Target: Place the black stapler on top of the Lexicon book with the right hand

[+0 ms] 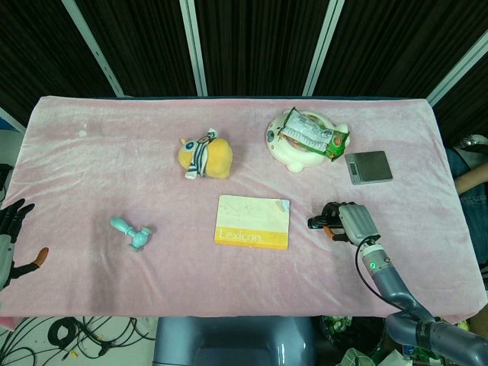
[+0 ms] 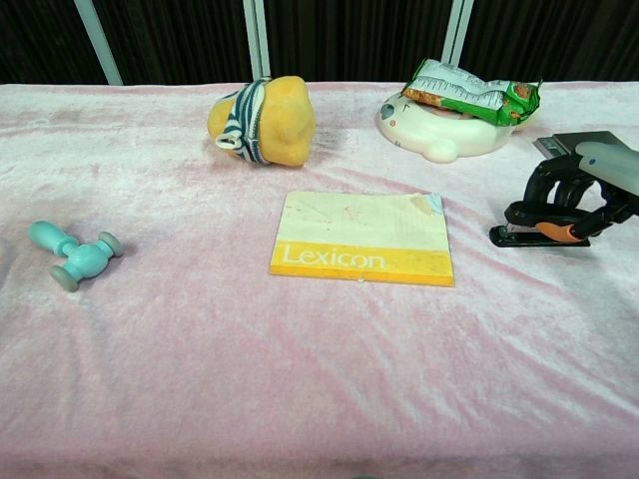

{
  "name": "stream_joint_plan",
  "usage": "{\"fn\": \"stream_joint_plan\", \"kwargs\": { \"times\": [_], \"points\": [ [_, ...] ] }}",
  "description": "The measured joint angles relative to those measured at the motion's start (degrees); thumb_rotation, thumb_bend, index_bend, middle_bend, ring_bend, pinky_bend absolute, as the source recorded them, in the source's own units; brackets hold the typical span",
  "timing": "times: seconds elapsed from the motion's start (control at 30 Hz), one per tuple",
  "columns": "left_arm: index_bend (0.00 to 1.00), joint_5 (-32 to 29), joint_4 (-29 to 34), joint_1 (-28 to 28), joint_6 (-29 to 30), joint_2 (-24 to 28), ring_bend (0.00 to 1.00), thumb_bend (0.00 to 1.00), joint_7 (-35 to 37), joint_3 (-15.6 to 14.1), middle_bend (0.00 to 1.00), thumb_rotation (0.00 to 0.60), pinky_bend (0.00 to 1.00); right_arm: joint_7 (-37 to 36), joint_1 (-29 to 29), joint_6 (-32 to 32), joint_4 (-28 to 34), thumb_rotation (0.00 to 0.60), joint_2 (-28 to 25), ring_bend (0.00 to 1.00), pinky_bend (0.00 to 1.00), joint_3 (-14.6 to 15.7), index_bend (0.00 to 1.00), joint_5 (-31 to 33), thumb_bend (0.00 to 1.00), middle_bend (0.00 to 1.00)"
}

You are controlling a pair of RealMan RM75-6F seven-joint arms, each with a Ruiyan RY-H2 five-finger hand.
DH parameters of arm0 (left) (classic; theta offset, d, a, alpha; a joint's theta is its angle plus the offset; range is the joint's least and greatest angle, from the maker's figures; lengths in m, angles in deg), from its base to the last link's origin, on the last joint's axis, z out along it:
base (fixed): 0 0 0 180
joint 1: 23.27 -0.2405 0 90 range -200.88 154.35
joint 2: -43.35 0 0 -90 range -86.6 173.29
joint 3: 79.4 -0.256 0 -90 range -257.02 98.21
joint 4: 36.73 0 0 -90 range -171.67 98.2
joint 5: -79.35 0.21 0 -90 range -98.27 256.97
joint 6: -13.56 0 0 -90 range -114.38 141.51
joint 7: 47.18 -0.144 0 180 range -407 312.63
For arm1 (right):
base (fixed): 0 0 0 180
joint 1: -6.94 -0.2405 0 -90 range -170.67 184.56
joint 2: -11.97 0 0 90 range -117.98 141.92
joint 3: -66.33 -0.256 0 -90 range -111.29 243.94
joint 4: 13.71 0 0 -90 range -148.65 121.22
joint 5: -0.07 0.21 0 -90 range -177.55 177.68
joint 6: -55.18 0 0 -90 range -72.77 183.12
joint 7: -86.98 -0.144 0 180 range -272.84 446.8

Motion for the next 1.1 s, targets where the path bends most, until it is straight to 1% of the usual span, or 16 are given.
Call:
{"fn": "stream_joint_plan", "kwargs": {
  "times": [1.1],
  "points": [
    [0.11,-0.2,0.1,0.1,-0.3,0.2,0.0,0.31,-0.1,0.0,0.02,0.6,0.08,-0.2,-0.2,-0.4,0.1,0.6,0.1,0.45,0.38,-0.3,0.49,0.5,0.31,0.46]
  ]
}}
